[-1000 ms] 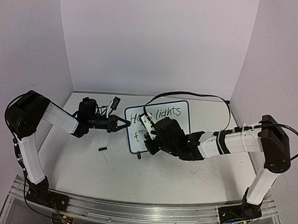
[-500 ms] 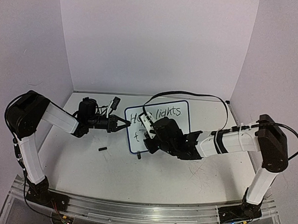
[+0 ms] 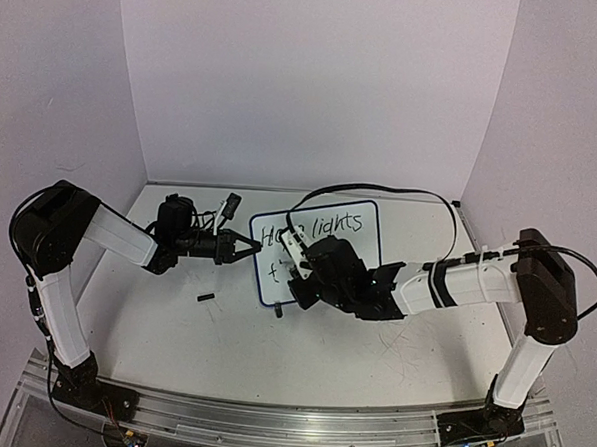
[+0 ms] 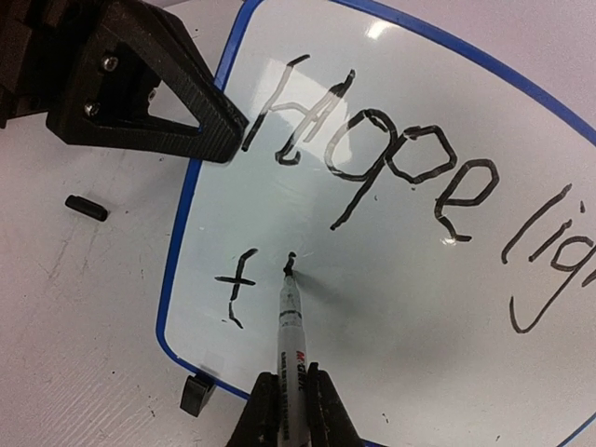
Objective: Write a sentence on the whiteboard
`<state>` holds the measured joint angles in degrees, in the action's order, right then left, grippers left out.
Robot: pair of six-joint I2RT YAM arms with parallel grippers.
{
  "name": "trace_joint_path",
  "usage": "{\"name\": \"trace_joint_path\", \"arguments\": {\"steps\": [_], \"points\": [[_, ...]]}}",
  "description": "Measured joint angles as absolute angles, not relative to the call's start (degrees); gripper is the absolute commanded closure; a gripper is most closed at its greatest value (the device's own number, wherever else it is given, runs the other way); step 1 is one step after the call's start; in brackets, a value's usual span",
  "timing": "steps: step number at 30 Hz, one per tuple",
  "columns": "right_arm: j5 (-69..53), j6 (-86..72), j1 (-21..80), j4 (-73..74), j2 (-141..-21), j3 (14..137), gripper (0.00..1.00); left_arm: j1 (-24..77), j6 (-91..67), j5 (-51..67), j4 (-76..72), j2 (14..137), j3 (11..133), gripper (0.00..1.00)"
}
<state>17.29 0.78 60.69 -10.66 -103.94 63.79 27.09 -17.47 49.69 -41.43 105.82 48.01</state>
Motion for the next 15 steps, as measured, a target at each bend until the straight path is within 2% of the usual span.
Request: {"name": "trace_joint_path", "arguments": {"steps": [15], "points": [[15.1, -1.8, 60.8, -9.1, -103.9, 62.4, 1.00, 27.1, -17.5, 49.7, -41.4, 105.8, 48.0, 1.00]]}}
